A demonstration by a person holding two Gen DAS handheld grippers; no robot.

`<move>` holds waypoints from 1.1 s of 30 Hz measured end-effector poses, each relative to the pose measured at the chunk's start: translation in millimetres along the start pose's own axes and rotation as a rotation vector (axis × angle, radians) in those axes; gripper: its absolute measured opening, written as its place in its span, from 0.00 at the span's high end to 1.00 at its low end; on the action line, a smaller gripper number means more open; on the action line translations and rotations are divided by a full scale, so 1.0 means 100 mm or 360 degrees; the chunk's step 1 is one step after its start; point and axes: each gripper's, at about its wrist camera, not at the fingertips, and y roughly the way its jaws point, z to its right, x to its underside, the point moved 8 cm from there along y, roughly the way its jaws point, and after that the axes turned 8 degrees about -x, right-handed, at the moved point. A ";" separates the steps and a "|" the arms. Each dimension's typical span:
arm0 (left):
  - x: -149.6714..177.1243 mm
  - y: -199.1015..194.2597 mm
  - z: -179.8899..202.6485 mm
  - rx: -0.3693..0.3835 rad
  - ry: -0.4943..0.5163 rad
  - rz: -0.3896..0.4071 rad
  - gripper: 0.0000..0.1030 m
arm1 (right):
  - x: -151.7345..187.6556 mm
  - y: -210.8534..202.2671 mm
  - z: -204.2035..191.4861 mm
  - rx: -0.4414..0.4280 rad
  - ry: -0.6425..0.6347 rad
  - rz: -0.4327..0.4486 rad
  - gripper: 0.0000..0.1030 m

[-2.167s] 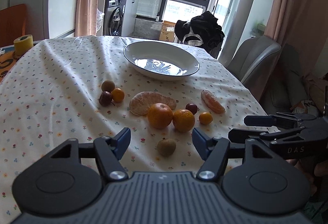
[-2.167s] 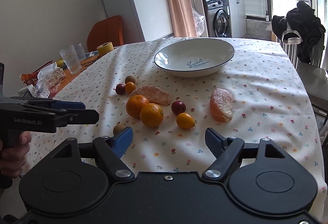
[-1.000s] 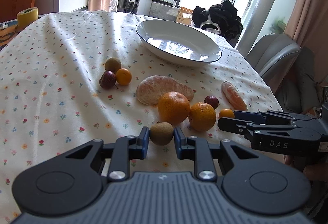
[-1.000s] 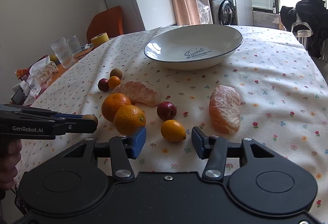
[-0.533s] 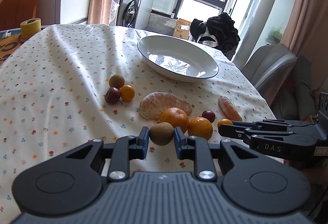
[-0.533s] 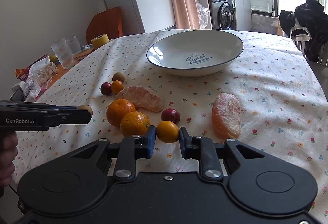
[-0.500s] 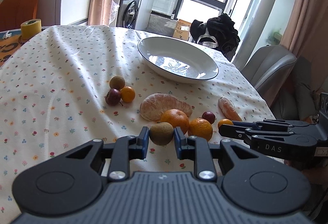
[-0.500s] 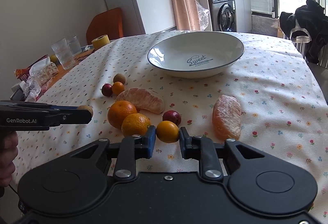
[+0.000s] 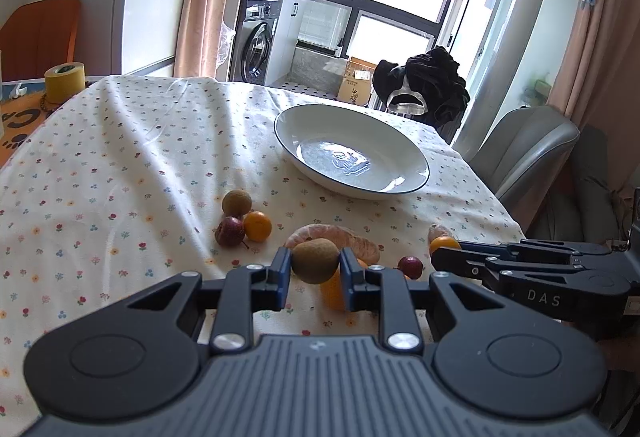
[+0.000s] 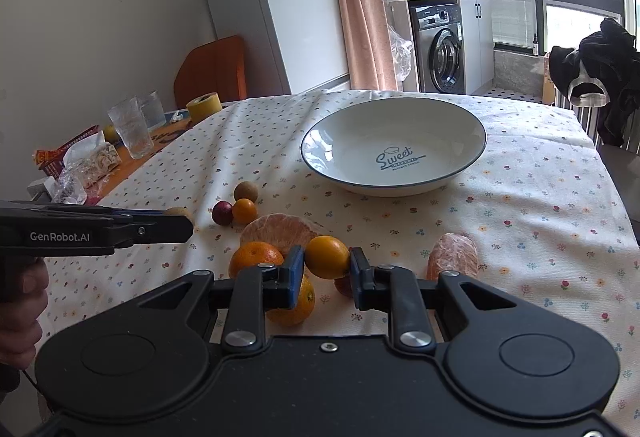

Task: Organize fruits
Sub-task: 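Close left tool on the kiwi while right tool closes on the kumquat, then carry the kiwi in left tool and kumquat in right tool over the bowl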

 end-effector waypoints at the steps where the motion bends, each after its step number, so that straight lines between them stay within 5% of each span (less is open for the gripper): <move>1: -0.02 0.00 0.01 0.0001 0.0003 0.0005 0.76 | -0.02 0.00 0.00 0.0000 0.0000 0.0007 0.78; 33: -0.53 0.52 0.15 0.0041 0.0070 0.0019 0.77 | -0.40 0.28 0.37 0.0045 0.0085 0.0121 0.78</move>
